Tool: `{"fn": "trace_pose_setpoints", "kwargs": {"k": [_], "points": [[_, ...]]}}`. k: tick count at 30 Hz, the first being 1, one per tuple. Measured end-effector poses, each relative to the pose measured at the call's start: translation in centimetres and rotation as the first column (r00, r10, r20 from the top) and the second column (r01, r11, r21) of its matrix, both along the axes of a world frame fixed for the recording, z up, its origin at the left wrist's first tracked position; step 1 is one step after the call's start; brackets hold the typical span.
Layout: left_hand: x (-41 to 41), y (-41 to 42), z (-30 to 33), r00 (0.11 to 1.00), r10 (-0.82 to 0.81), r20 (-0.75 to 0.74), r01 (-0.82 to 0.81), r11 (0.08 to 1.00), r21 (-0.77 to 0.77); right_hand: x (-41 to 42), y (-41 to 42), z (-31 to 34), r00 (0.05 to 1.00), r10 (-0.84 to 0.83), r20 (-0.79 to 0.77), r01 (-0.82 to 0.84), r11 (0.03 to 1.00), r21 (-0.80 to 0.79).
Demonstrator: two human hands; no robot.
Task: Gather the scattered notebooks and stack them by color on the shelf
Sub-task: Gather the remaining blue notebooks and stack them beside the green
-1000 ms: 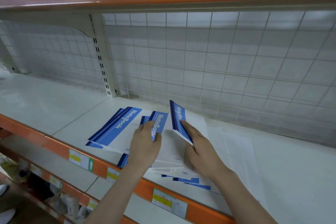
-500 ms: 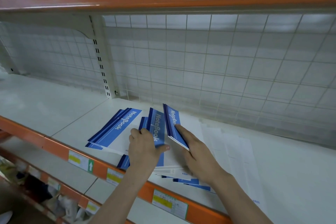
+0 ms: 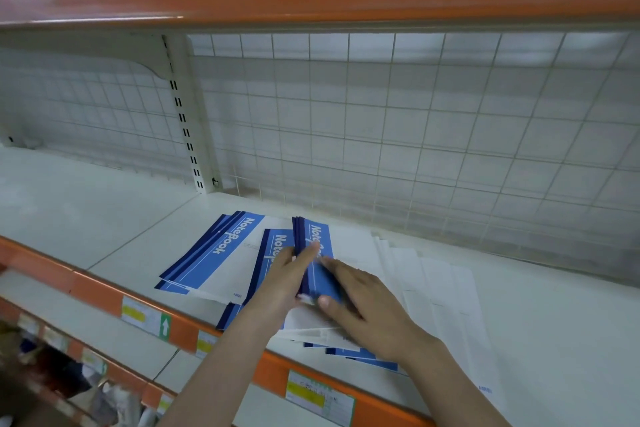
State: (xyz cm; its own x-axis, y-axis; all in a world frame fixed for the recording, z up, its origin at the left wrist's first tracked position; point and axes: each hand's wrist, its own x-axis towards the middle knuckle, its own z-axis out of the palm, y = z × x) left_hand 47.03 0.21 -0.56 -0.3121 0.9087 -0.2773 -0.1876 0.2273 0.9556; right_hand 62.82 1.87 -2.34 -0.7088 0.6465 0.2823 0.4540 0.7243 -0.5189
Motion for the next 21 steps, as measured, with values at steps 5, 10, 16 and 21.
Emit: {"fn": "trace_pose_setpoints", "kwargs": {"k": [5,10,16,21], "points": [[-0.7,-0.9,-1.2,0.997,-0.021,-0.068,0.025,0.998,0.058,0.5,0.4,0.5,0.953,-0.245,-0.177,0.238,0.969,-0.061],[-1.4,-1.5,-0.6,0.998,0.003,-0.06,0.02,0.927,0.374,0.8,1.5,0.8,0.774,-0.51,-0.376,0.363,0.843,-0.397],[-1.2,-2.0,1.0,0.981,0.023,-0.192,0.095,0.805,0.586,0.2,0.8,1.6,0.696,-0.328,-0.639,0.111,0.928,-0.355],[-0.2,-2.0,0.9,0.977,0.08,-0.2,0.051,0.816,0.576,0.3,0.2,1.2,0.674,-0.353,-0.649,0.018,0.886,-0.464]]}}
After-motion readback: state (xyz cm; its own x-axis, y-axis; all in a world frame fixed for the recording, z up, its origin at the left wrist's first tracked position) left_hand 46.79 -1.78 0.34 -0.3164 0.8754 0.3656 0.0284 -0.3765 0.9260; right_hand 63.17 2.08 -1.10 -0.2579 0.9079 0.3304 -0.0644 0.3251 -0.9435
